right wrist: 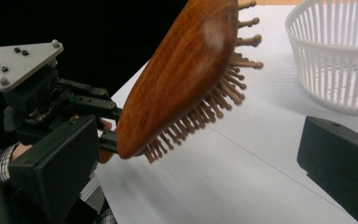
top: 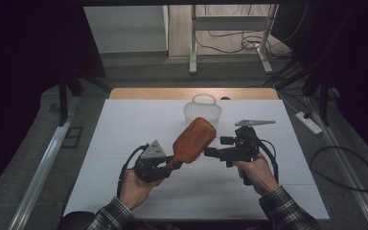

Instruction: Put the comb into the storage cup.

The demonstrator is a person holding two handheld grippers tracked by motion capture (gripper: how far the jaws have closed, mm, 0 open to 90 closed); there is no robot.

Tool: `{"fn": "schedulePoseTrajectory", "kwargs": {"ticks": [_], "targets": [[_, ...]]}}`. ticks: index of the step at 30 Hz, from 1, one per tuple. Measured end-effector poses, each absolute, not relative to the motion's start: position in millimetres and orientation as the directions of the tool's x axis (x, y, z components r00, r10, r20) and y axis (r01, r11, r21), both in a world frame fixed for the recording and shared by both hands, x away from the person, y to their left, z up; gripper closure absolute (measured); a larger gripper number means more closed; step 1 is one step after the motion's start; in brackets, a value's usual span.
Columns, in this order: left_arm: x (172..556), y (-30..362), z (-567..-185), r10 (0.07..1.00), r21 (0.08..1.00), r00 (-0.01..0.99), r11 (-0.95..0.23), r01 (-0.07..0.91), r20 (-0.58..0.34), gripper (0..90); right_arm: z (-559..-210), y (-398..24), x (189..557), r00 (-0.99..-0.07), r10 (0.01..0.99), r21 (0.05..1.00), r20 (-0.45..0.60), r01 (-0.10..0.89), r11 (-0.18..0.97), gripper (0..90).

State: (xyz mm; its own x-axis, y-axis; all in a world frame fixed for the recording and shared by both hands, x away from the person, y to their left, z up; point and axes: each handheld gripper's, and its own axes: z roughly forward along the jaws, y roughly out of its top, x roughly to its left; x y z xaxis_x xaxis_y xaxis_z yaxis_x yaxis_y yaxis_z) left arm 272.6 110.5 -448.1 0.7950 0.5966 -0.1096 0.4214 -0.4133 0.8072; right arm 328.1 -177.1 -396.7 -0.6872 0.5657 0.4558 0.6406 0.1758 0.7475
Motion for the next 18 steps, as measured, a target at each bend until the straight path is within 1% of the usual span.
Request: {"fn": "schedulePoseTrajectory", "kwargs": {"ticks": [3,18], "targets": [[272.3,110.0,-447.8,0.595,0.808,0.797,-0.414,0.419,-0.108,71.4,-396.9,-172.3,332.2,-0.669,0.565,0.734,0.482,0.661,0.156,0.0],[270.6,107.2,-447.6,0.589,0.811,0.802,-0.420,0.407,-0.098,71.4,-403.4,-149.5,342.9,-0.665,0.558,0.709,0.497,0.682,0.182,0.0]]}}
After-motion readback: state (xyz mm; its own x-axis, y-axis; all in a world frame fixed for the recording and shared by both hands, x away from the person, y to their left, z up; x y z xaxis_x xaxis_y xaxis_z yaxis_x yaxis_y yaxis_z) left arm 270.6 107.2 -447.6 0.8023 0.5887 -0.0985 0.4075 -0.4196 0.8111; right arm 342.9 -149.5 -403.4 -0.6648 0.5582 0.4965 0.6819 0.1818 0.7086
